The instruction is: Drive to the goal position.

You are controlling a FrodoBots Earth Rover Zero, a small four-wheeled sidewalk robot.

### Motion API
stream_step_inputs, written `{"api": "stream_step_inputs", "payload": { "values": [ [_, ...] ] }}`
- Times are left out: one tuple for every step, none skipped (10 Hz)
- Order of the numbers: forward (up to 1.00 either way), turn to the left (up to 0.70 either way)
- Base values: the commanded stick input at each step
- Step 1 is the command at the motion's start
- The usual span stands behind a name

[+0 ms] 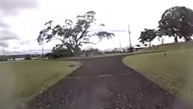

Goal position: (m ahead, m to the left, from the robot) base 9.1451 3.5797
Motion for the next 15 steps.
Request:
{"api": "stream_step_inputs", "payload": {
  "values": [
    [0.7, 0.05],
    [0.7, 0.01],
    [0.7, 0.0],
    [0.7, 0.06],
    [0.7, 0.0],
    [0.7, 0.0],
    [0.7, 0.0],
    [0.7, 0.0],
    [0.7, 0.0],
    [0.7, 0.0],
    [0.7, 0.0],
    [0.7, 0.0],
    [0.7, 0.0],
    [0.7, 0.0],
    [0.7, 0.0]
  ]
}}
